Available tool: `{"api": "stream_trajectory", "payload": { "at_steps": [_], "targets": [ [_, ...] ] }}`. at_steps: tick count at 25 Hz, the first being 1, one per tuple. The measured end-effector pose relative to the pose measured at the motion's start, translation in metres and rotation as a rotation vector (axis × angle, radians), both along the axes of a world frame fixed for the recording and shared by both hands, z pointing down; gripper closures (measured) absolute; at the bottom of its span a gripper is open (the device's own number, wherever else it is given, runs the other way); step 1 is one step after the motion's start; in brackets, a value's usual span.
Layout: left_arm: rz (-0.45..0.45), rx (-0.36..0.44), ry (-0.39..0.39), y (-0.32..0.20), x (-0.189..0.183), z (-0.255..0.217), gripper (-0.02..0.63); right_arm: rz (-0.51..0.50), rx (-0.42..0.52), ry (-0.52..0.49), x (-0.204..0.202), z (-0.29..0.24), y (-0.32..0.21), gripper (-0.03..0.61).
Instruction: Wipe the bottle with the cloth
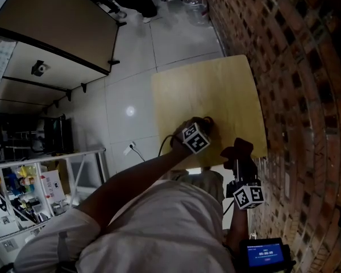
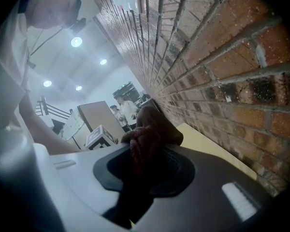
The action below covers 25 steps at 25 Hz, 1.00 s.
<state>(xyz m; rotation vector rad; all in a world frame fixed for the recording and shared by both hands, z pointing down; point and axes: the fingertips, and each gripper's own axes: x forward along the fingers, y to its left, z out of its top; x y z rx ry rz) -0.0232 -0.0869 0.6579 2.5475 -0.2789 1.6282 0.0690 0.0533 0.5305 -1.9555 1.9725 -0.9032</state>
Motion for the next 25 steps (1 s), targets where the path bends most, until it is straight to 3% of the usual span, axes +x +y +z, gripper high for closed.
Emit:
{"api": "stream_trajectory", "payload": {
  "at_steps": [8, 16, 20, 25],
  "targets": [
    [-0.130, -0.035, 0.100, -0.023, -0.008, -0.003, 0.424, 0.001, 0.005, 0.003, 0.004, 0.001, -0.003, 0.500],
    [-0.159, -0.031, 0.164, -0.033, 0.010, -0.011, 0.437, -0.012, -0.012, 0.004, 0.005, 0.007, 0.001, 0.499],
    [-0.181, -0.024, 0.260, -0.036, 0.014, -0.012, 0.439, -0.029, -0.020, 0.012, 0.005, 0.016, -0.001, 0.500],
    [-0.175, 0.032, 0.314, -0.022, -0.004, -0.019, 0.439, -0.048, -0.027, 0.017, 0.000, 0.015, -0.003, 0.500]
  ]
}}
